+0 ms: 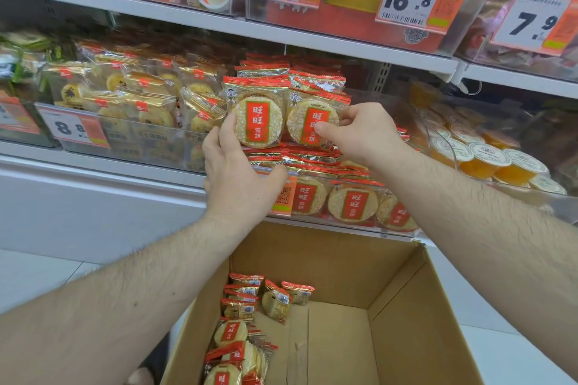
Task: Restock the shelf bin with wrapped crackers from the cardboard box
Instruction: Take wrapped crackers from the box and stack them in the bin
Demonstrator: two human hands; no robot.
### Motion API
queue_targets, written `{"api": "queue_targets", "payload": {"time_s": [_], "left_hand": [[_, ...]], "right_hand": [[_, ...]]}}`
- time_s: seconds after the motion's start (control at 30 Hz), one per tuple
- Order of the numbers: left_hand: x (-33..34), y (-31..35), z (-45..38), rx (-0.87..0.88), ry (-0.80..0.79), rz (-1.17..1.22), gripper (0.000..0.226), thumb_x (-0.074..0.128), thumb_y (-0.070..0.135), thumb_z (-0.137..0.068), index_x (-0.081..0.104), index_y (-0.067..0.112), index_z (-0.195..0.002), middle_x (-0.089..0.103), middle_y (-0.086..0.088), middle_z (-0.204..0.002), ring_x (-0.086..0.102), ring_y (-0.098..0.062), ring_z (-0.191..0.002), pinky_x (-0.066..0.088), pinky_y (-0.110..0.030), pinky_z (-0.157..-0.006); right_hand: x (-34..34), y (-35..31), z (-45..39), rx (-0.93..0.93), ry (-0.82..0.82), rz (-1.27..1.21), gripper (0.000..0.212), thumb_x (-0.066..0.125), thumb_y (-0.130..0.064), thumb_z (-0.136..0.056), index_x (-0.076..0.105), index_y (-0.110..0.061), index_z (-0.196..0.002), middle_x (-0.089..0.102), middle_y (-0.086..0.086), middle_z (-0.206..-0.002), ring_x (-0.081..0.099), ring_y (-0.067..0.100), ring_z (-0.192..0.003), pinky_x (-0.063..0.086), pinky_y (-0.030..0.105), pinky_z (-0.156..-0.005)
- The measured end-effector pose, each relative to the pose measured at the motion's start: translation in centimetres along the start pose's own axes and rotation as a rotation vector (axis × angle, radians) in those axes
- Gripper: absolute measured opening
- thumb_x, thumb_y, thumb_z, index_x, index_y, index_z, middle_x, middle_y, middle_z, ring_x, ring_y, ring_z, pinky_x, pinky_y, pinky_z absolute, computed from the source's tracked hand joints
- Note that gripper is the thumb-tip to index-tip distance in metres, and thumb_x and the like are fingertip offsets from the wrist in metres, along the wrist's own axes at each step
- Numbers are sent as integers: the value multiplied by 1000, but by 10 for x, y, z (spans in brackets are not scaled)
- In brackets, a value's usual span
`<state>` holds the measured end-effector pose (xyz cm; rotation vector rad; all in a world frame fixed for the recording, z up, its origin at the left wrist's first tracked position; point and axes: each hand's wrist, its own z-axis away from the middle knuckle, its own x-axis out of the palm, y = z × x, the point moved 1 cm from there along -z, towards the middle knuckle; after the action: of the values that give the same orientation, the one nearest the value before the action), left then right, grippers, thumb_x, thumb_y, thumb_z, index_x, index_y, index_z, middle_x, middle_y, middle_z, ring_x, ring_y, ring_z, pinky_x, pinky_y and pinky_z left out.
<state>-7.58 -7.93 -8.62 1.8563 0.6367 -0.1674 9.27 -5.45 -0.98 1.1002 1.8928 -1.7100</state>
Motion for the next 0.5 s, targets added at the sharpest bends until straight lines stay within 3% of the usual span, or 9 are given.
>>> {"api": "queue_targets", "payload": {"time_s": [0.07,0.17,0.27,0.33,0.43,0.5], "left_hand": [[0,0,0,4,-3,-9,98,75,35,-78,9,29,-151,15,2,-152,23,-18,-139,30,-53,-113],[0,-1,0,10,-16,-6,99,75,36,-78,8,30,-151,15,2,-152,23,-19,-140,31,-54,-112],[0,-2,0,20,-16,-15,98,75,38,-78,8,31,-150,13,0,-152,22,-21,-140,32,-55,-112],[-1,-2,0,39,23,-72,96,74,40,-76,12,29,-148,12,-5,-152,20,-24,-141,29,-55,-113],[-5,2,3,313,169,-216,80,70,39,-74,28,18,-139,32,-11,-142,29,-26,-133,29,-48,-109],[-6,9,10,505,159,-177,55,66,35,-73,42,17,-119,48,-3,-116,43,-17,-110,35,-36,-93]], "right_hand": [[-2,1,2,3,-3,-8,26,73,-46,-83,65,-23,-92,61,-13,-79,59,4,-76,57,37,-80],[-2,5,4,-12,0,-25,50,73,-49,-82,65,-16,-119,60,-16,-85,55,0,-77,48,29,-77],[0,10,4,18,20,-30,74,72,-55,-80,52,-14,-138,64,-3,-123,60,13,-109,50,35,-94],[2,13,4,51,40,-18,81,72,-57,-78,46,-15,-142,58,1,-134,55,20,-121,49,40,-99],[2,14,16,-24,221,61,64,72,-51,-80,52,-20,-132,59,-2,-123,57,17,-113,50,35,-90],[4,13,36,-212,441,100,30,70,-40,-81,58,-24,-104,57,-9,-93,56,12,-87,49,34,-75]]}}
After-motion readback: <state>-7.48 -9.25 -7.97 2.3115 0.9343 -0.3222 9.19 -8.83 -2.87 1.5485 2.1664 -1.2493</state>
